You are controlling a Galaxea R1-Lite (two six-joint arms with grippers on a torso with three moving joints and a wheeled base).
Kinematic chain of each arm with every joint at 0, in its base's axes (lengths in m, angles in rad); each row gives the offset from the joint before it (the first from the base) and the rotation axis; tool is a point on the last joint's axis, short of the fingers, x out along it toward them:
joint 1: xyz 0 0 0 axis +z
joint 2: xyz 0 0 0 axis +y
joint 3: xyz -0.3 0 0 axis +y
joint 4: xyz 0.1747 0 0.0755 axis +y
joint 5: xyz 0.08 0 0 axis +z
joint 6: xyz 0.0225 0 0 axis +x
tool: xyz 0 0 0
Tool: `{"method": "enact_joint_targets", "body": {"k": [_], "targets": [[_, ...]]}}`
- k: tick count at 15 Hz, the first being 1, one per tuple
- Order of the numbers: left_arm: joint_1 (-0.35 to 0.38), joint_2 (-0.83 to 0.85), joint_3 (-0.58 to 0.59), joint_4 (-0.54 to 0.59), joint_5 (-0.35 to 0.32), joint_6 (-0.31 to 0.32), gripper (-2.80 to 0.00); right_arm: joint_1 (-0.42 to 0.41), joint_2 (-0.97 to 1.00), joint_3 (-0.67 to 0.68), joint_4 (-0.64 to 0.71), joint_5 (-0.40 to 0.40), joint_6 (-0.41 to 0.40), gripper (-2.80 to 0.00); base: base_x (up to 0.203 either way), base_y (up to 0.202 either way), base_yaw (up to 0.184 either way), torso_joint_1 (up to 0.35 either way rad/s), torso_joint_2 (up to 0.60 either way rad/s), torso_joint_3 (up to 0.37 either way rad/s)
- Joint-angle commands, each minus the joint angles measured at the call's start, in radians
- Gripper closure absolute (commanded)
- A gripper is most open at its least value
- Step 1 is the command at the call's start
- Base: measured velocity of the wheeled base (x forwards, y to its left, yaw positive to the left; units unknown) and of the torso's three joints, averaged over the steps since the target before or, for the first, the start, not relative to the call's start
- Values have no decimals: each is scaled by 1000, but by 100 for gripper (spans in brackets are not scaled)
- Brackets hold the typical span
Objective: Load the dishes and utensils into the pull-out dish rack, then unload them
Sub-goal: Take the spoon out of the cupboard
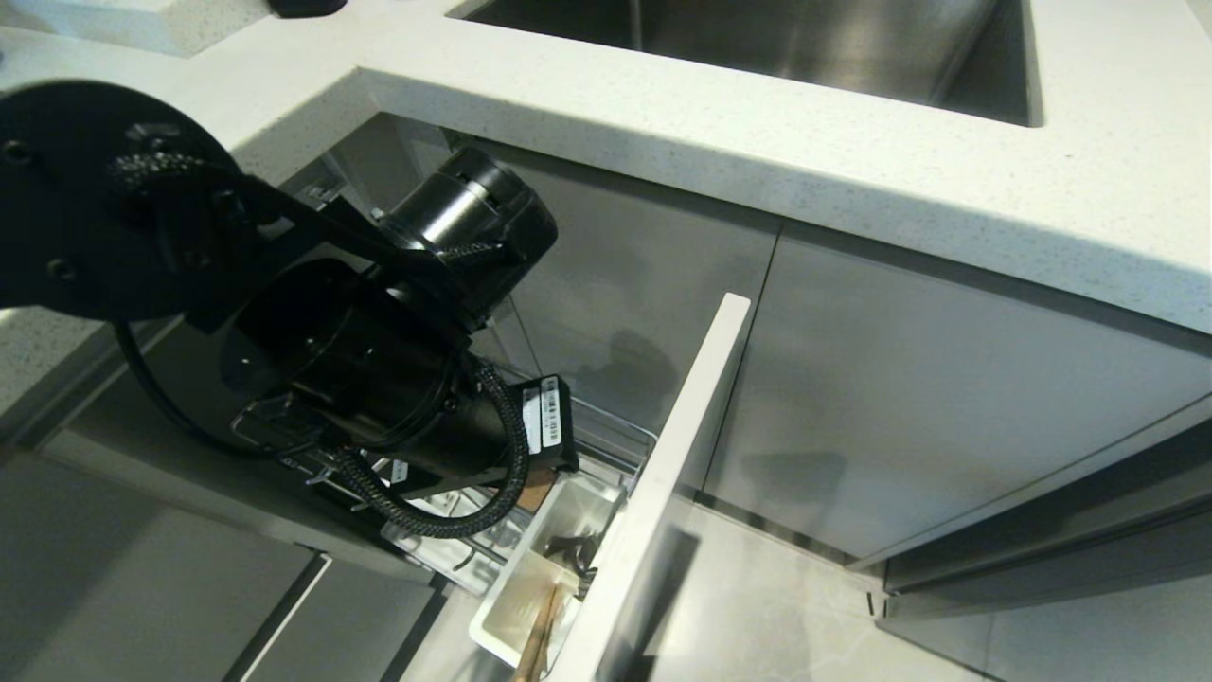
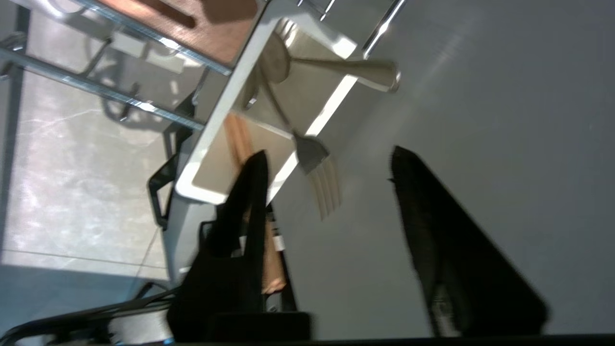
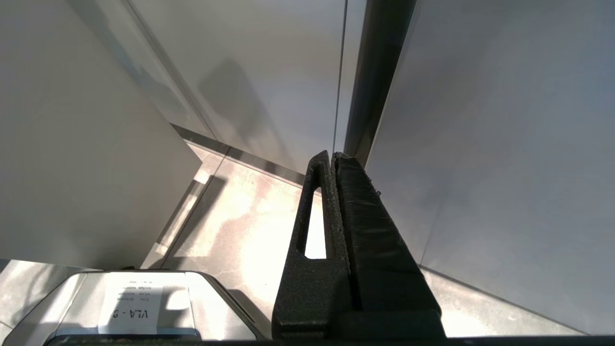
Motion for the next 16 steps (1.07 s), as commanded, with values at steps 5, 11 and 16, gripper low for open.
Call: {"method": "enact_joint_targets", "body": {"k": [5,11,16], "targets": [[-5,111,-13,-5,0,-70,-280,0,0,2,0,0,0,0,0,0,0,0,0,0],[-18,178,-26,-7,-44,-94,-280,1,0,2,0,0,0,0,0,0,0,0,0,0],[-14,236,-29,-42,-46,-110,-280,0,0,2,0,0,0,0,0,0,0,0,0,0]]}}
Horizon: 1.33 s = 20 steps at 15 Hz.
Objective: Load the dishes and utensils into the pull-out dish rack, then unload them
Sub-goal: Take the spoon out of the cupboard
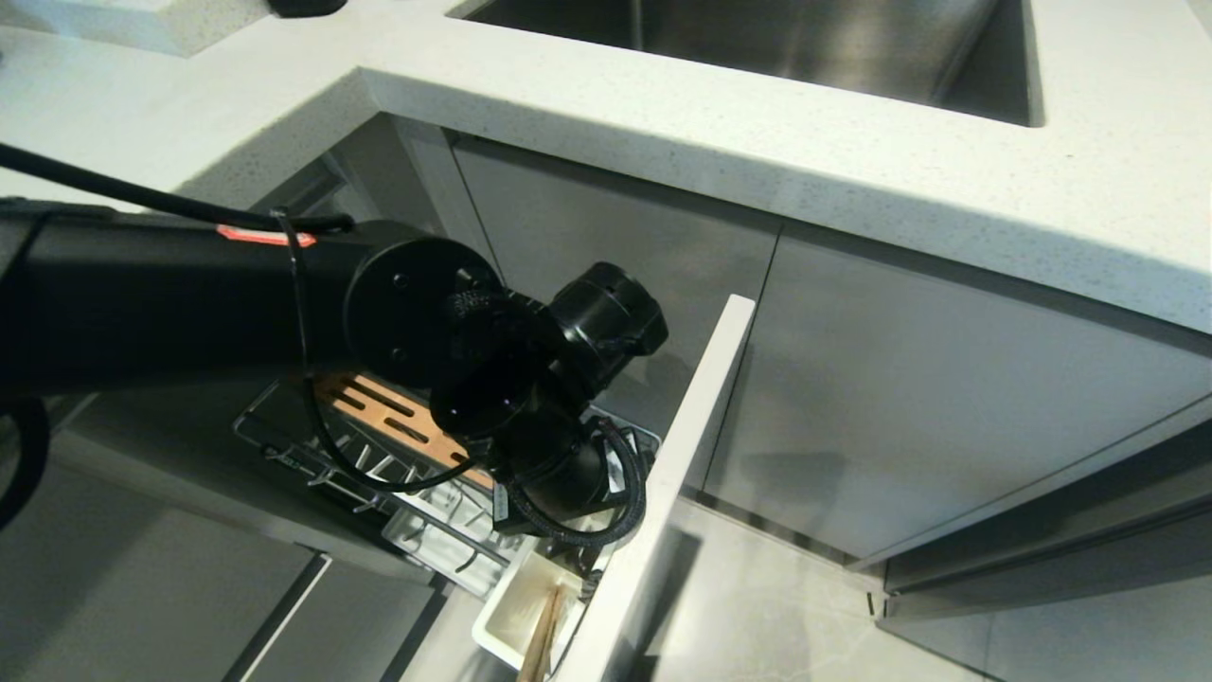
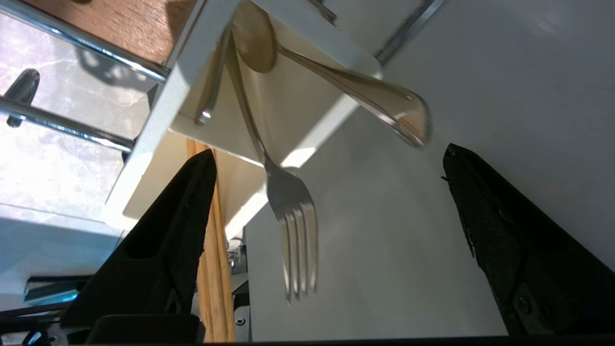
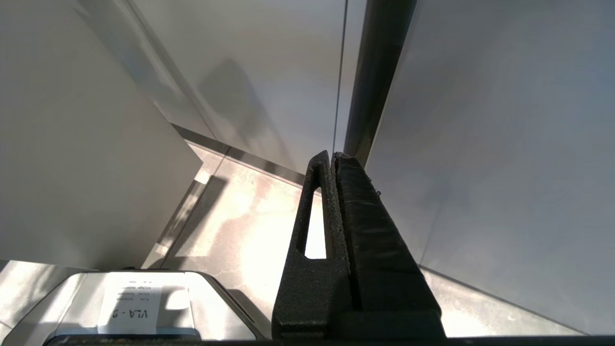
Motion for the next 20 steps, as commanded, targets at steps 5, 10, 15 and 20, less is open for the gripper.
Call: {"method": "enact_joint_targets", "body": {"k": [5,10,15,20], "targets": [[14,44,-4,-23,2,-10,-280,0,0,2,0,0,0,0,0,0,0,0,0,0],[20,45,-5,-38,2,-21,-280,1,0,2,0,0,0,0,0,0,0,0,0,0],[21,47,-10,-38,4,-25,0,0,0,2,-1,0,0,0,0,0,0,0,0,0],[19,45,-17,-43,7,-44,0,0,0,2,0,0,0,0,0,0,0,0,0,0]]}}
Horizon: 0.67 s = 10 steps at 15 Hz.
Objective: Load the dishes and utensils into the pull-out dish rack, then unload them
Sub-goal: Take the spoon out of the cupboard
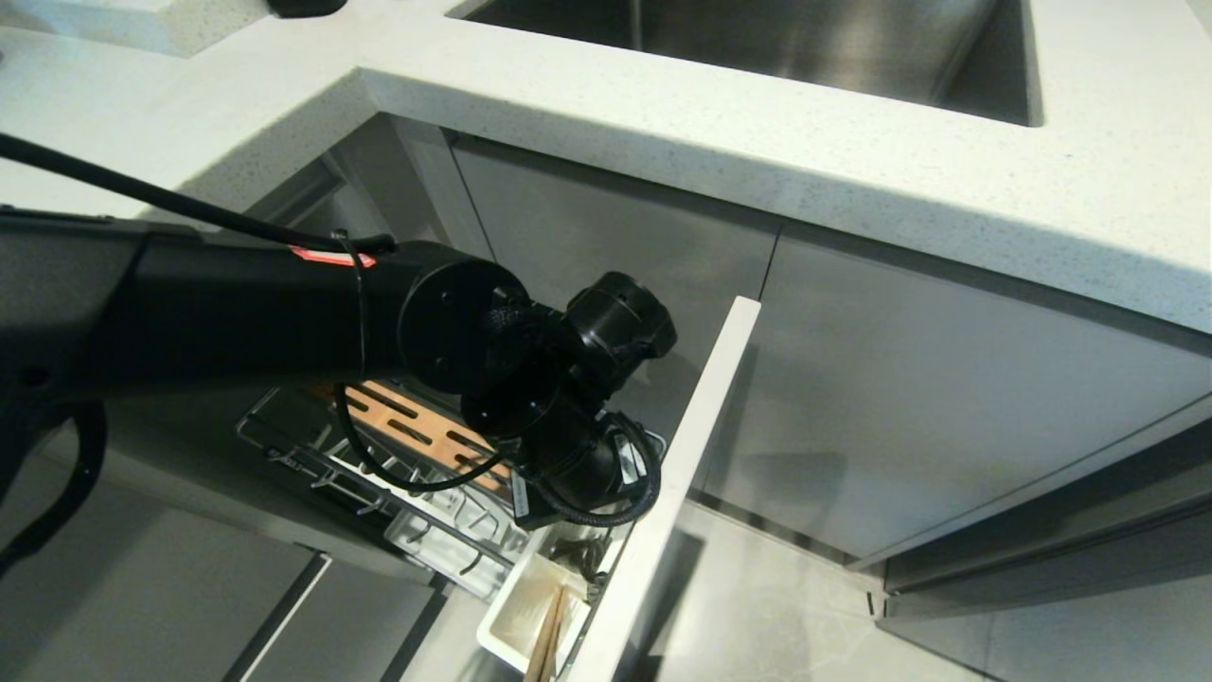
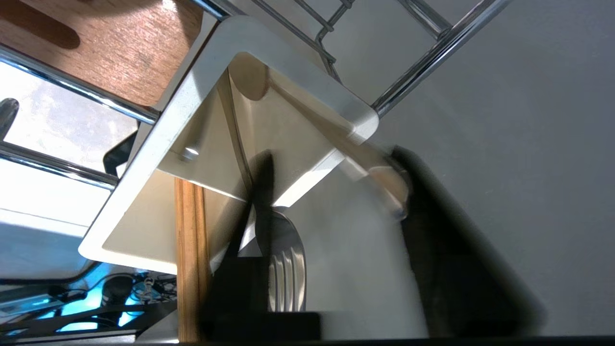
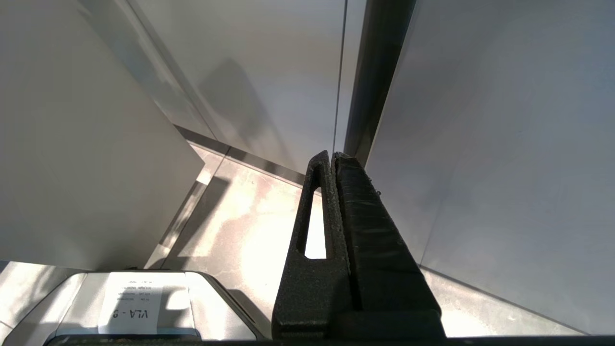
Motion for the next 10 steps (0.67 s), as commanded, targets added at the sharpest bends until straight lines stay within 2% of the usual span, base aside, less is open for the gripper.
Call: {"method": "enact_joint_targets", "body": {"k": [1,8,10], "targets": [[-1,-3,0,5,2,-7,0,-1,0,2,0,0,0,0,0,0,0,0,0,0],[-1,-4,0,13,2,-5,0,-1,0,2,0,0,0,0,0,0,0,0,0,0],[-4,-16,-2,44,3,-1,0,-1,0,2,0,0,0,0,0,0,0,0,0,0]]}}
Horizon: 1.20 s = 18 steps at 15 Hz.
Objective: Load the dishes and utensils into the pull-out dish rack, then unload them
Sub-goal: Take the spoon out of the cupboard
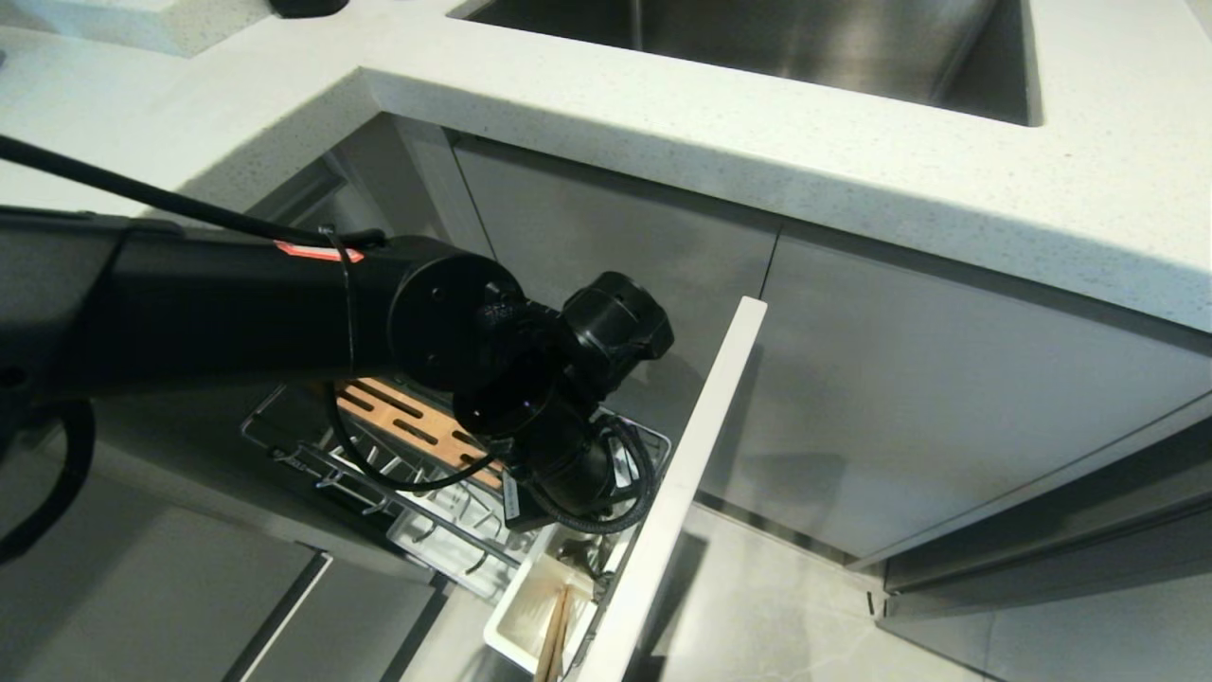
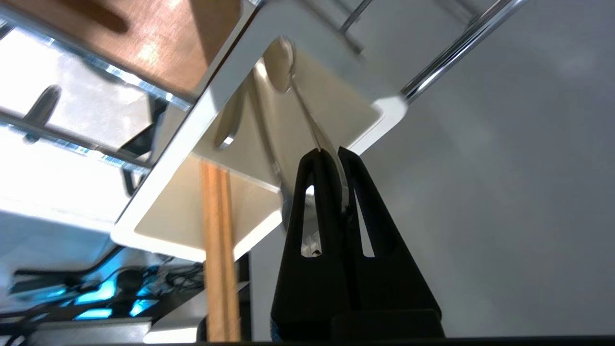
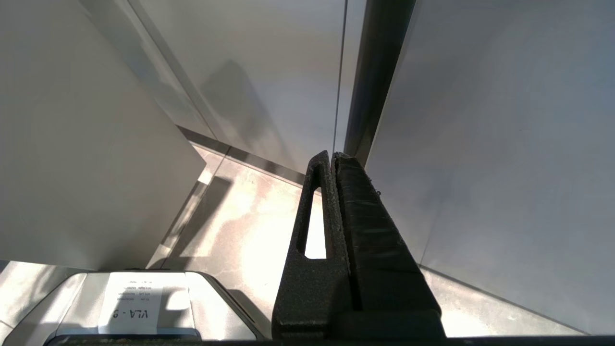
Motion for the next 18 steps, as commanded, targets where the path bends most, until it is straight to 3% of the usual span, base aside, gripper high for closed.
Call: {"method": "enact_joint_targets", "body": {"k": [1,18], "targets": [[-3,-19,-4,22,2,-3,0,0,0,2,0,0,0,0,0,0,0,0,0,0],[-46,-257,-112,174,1,-12,0,0,0,2,0,0,0,0,0,0,0,0,0,0]]}}
